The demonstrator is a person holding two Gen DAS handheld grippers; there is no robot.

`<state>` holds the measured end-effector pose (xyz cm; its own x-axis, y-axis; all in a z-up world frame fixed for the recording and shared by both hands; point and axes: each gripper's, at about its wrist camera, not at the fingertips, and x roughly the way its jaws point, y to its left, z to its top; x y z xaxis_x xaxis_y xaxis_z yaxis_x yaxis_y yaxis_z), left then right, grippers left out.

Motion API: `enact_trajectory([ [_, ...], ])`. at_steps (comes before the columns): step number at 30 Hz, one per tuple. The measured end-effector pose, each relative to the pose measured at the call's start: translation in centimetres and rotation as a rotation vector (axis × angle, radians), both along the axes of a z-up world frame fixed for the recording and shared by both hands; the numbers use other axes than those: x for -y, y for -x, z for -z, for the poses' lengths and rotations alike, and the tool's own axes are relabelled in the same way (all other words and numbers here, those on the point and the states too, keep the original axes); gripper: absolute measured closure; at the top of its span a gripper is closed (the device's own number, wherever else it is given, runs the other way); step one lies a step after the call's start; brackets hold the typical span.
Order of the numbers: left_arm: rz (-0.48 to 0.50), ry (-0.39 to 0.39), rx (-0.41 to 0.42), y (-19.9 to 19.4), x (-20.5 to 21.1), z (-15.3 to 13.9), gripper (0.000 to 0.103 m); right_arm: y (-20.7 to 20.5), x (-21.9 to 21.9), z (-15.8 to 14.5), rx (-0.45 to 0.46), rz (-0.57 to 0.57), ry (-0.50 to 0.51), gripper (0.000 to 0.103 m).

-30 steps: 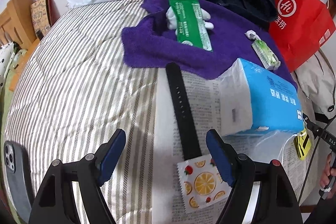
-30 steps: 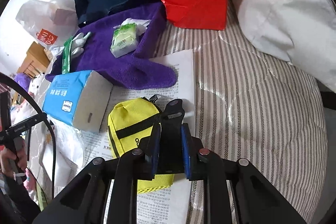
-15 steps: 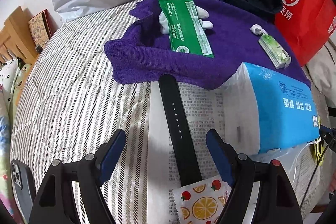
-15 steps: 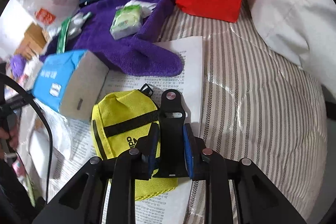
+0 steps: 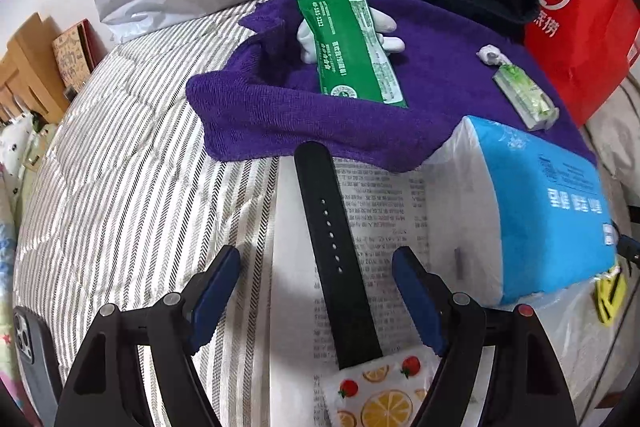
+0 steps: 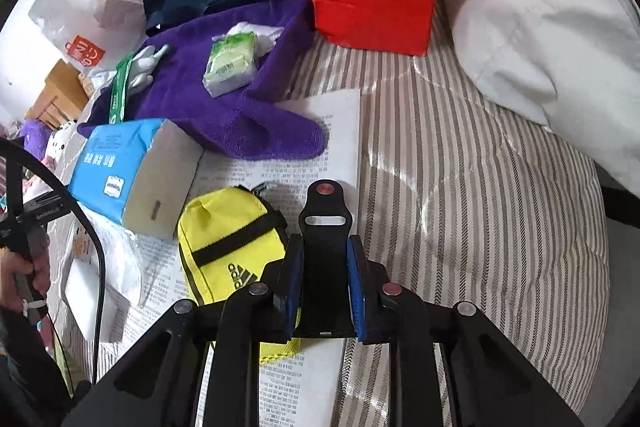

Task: Organize soft objects
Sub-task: 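Close the left tool on the black watch band while the right holds the pouch strap, then carry the black watch band onto the purple towel with the left tool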

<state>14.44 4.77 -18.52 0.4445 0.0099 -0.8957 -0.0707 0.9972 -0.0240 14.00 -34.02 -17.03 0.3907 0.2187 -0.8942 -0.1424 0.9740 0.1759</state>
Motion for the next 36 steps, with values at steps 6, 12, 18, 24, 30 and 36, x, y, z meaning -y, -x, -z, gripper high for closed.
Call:
enact_trajectory([
  [6, 0.035, -0.025, 0.049, 0.0, 0.4, -0.2, 0.058, 0.1, -0.1, 0.4, -0.006, 0.018, -0.005, 0.082],
  [12, 0.0, 0.015, 0.045, 0.6, -1.3, -0.6, 0.082, 0.5, -0.8, 0.2, 0.003, -0.001, -0.012, 0.082],
  [18, 0.009, 0.044, 0.032, 1.1, -1.8, -0.7, 0.08, 0.6, -1.1, 0.1, -0.002, -0.003, -0.016, 0.082],
  [24, 0.018, 0.025, 0.03, 1.3, -1.6, -0.7, 0.083, 0.5, -1.3, 0.1, -0.002, -0.01, -0.022, 0.082],
  [30, 0.02, 0.012, 0.035, 1.2, -1.4, -0.6, 0.082, 0.4, -1.2, 0.0, 0.004, -0.005, -0.036, 0.082],
  [36, 0.012, 0.065, 0.032, 0.8, -2.3, -0.9, 0.084, 0.0, -0.4, -0.5, 0.03, 0.029, -0.052, 0.082],
])
